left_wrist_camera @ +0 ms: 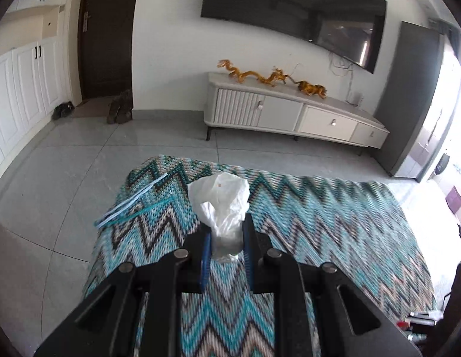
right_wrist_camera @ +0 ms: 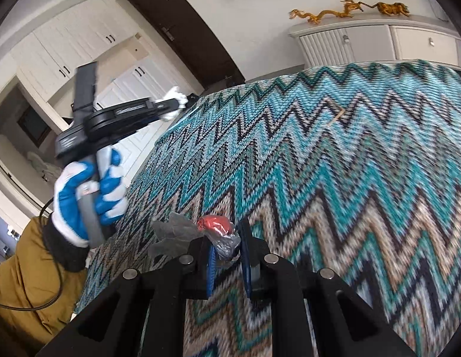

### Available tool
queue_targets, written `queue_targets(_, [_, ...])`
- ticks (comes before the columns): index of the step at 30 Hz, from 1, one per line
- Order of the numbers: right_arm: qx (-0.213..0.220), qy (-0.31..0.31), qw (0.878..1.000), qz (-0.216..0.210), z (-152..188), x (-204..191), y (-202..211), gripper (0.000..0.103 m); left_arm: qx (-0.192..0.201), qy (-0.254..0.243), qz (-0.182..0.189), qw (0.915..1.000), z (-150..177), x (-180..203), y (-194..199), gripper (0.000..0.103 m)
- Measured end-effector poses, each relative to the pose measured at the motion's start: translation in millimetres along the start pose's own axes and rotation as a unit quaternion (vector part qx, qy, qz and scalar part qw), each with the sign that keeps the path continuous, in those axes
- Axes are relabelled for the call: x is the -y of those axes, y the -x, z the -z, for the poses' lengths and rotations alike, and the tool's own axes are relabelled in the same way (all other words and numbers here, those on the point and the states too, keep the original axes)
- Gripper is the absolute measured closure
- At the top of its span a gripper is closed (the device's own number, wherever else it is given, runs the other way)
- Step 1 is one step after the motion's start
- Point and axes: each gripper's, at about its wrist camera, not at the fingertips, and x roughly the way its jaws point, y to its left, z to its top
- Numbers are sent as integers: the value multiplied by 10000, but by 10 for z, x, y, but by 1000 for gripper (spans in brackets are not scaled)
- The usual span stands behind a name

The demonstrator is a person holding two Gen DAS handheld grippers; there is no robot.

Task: Collect trash
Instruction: 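Carry the tissue and clear wrapper over the bin and open both tools to drop them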

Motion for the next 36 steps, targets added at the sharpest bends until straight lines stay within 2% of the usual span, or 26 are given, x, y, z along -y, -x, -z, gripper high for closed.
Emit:
queue_targets(5, [445,-220,9987,151,291,-108,624,89,88,-114,359,9993,269,152,613,86])
queue_targets(10, [963,-508,9929,472,595,-108,1320,89,172,-296,671,9972,512,382,1093,86])
queue_targets(20, [2077,-1023,9685,922,1005,-33,2494,89,272,-727,1065,9913,831,932,1729,86])
queue_targets(24, [2431,-1154,9571,1073,1183,71,2895,89,231,-982,1269,9868,883,1290,1857,86])
queue_targets(30, [2911,-1481,9340,1445,1476,388,3423,89,26,-1646,1643,9726,966,2099,1871,86])
queue_targets(36, [3225,-1966,9035,2027,1812,882,3852,89,-409,-2287,2135,9489,1073,3133,1658,86])
